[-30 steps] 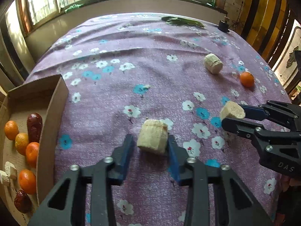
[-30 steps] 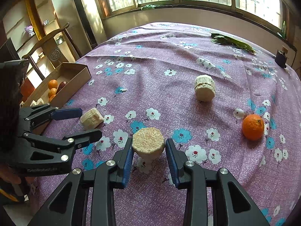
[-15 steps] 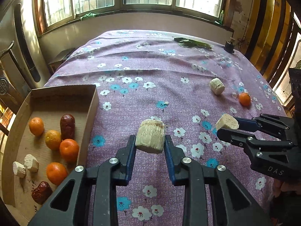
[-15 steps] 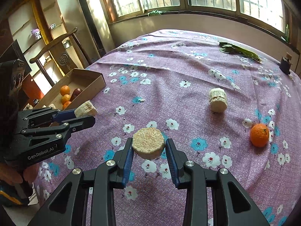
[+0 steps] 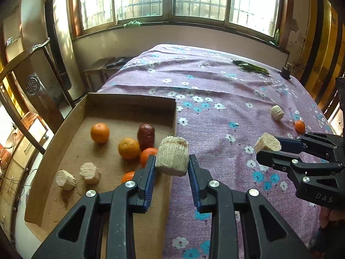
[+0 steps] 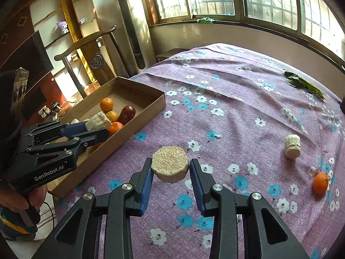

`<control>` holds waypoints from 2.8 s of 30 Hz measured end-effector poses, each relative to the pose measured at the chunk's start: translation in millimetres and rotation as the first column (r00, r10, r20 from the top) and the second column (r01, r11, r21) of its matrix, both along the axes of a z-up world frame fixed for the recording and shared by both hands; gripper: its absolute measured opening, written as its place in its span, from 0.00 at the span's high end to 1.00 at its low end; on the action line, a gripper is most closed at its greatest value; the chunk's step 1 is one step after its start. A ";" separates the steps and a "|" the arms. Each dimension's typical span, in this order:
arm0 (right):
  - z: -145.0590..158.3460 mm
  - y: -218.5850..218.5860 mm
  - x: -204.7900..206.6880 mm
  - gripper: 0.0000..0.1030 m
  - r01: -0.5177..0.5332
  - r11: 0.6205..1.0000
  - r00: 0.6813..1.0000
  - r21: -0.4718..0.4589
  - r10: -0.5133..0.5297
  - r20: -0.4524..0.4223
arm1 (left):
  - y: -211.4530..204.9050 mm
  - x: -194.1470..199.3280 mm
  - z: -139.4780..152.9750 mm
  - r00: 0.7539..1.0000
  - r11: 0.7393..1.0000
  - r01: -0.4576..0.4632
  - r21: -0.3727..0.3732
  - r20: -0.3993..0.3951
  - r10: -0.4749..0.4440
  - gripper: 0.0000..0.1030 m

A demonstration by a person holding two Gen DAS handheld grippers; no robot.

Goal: Organize fruits
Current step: 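Carry both held yam slices over the box, then open both tools to drop the yam slices into the box, then move both empty tools back over the last orange and yam slice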

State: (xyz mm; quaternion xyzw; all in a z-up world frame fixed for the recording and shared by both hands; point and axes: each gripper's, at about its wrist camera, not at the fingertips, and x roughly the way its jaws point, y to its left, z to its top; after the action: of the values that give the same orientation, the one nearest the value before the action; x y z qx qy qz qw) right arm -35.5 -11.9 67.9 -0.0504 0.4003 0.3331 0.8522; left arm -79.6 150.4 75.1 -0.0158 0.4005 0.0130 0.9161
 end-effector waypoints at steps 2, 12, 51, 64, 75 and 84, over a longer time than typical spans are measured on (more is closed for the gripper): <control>2.1 13.1 -1.9 0.64 -0.021 1.000 1.000 -0.005 0.021 0.005 | 11.6 -3.8 0.1 1.000 1.000 -0.021 0.000 0.002 0.021 0.72; 7.6 77.1 -7.9 0.64 -0.137 0.990 0.990 -0.025 0.137 0.011 | 65.4 -21.2 -3.6 0.992 0.992 -0.127 0.001 0.000 0.127 0.72; -43.4 206.3 37.6 0.63 -0.312 0.947 0.946 -0.070 0.303 -0.116 | 144.7 48.5 -38.2 0.959 0.974 -0.226 -0.017 -0.179 0.220 0.72; -12.9 170.4 12.9 0.47 -0.298 0.954 0.952 -0.023 0.295 -0.079 | 132.8 30.7 -21.3 0.953 0.960 -0.279 0.014 -0.115 0.279 0.26; -0.3 86.9 7.1 0.35 -0.143 0.990 0.989 0.005 0.143 -0.042 | 63.9 16.0 1.5 0.975 0.976 -0.219 -0.021 -0.039 0.218 0.15; -4.0 5.2 7.3 0.30 0.014 1.000 0.998 0.001 -0.013 -0.054 | -9.3 28.0 -1.4 0.993 0.993 -0.106 -0.045 -0.053 0.103 0.15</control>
State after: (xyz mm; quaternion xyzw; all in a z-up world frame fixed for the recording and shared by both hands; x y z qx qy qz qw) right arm -28.1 -6.7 63.9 -0.0382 0.4232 0.3288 0.8434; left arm -51.6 141.1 73.6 -0.0584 0.4223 0.0518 0.9031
